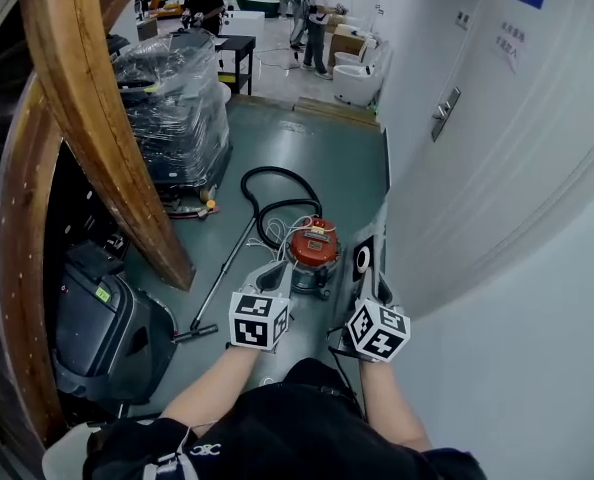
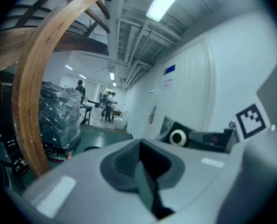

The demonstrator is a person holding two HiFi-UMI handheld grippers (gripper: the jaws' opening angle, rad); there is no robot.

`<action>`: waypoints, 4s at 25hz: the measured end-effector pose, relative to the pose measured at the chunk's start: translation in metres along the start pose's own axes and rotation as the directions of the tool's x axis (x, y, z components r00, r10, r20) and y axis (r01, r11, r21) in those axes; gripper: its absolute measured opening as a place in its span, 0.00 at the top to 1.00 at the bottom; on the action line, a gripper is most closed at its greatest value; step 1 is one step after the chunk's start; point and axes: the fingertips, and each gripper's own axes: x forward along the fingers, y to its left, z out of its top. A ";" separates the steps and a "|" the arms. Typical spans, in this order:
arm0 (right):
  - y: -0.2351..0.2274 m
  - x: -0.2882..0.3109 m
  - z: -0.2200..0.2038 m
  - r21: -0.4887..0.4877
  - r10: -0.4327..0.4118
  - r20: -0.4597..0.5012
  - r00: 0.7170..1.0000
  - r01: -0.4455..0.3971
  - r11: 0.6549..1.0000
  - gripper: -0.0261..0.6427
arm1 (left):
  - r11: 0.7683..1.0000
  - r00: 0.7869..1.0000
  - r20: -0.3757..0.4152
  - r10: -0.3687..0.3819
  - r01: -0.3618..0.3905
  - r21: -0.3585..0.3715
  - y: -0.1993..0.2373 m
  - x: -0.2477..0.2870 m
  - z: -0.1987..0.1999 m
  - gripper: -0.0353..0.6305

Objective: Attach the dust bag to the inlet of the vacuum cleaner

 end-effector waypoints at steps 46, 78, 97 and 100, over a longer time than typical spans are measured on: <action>-0.134 0.272 0.000 0.185 -0.515 -0.107 0.851 0.526 0.830 0.94 | 0.840 0.835 -0.310 -0.455 0.518 0.162 0.057 0.415 0.069 0.95; -0.149 0.243 -0.253 0.302 -0.679 -0.455 0.576 0.817 0.491 0.94 | 0.536 0.397 -0.843 -0.363 0.829 0.159 0.105 0.529 -0.236 0.94; -0.142 0.303 -0.520 0.336 -0.516 -0.679 0.523 0.846 0.415 0.94 | 0.424 0.327 -0.922 -0.207 0.879 0.217 0.163 0.563 -0.432 0.64; -0.141 0.308 -0.536 0.354 -0.519 -0.702 0.488 0.871 0.341 0.94 | 0.414 0.348 -0.919 -0.182 0.876 0.250 0.165 0.566 -0.429 0.72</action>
